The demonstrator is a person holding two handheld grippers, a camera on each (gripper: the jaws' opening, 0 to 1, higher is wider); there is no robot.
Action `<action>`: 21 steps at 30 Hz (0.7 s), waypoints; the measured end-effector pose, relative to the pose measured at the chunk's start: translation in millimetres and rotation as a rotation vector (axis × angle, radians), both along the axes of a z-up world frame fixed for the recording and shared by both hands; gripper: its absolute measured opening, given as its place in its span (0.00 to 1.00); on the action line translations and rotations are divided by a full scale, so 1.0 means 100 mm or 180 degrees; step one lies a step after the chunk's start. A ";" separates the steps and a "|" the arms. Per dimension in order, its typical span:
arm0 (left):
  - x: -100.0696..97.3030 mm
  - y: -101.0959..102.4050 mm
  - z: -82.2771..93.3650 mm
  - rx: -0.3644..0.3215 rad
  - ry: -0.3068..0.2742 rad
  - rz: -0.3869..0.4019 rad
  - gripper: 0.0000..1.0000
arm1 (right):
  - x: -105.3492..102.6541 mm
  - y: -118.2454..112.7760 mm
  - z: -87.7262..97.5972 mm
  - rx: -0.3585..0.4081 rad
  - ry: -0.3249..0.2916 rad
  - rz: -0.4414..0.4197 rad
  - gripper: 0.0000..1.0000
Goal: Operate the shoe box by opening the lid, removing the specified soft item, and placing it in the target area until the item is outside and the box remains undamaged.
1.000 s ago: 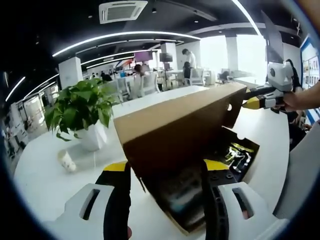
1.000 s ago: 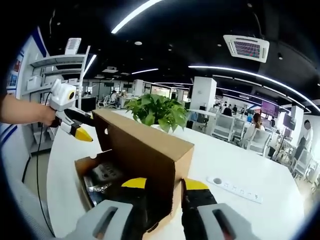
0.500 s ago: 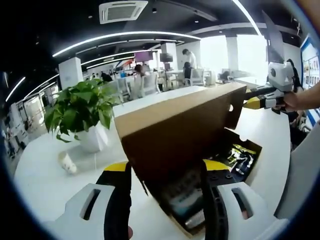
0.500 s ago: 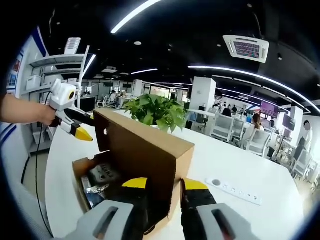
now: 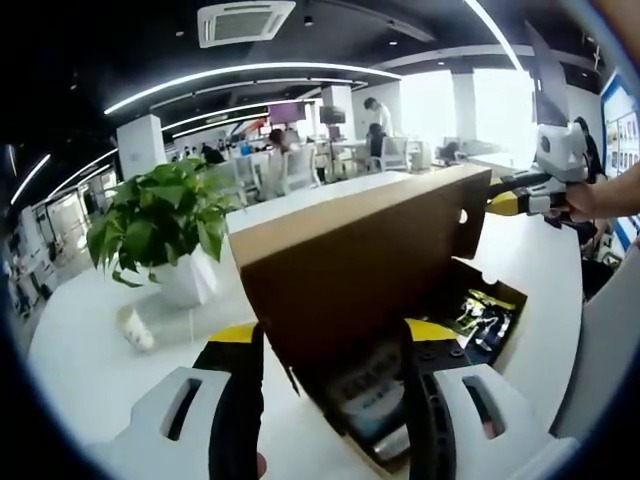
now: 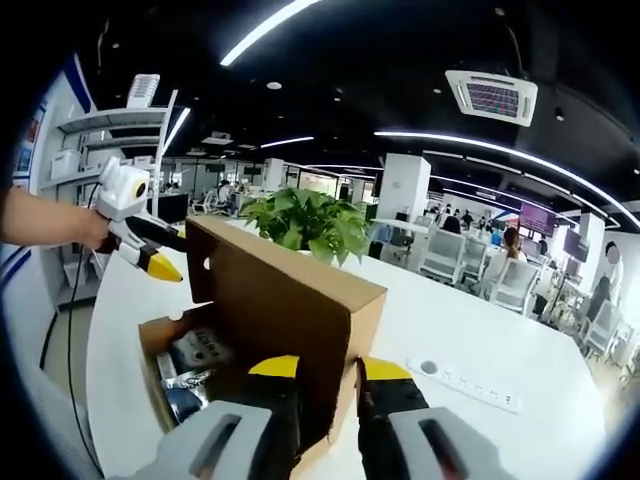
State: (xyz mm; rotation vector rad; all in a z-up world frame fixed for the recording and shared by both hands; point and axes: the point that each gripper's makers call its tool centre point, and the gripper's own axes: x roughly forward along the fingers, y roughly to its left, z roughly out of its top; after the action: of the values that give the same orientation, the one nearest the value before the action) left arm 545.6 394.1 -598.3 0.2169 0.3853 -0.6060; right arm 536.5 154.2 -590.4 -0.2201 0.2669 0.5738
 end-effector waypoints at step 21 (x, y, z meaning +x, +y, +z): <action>0.13 -0.01 0.02 0.0006 -0.0007 0.0020 0.53 | 0.20 -0.09 0.03 -0.0086 -0.0074 -0.0094 0.04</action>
State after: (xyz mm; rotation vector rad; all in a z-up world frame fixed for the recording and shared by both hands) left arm 558.8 393.3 -596.3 0.2180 0.3844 -0.5993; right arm 556.2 145.1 -587.5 -0.2484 0.2552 0.5384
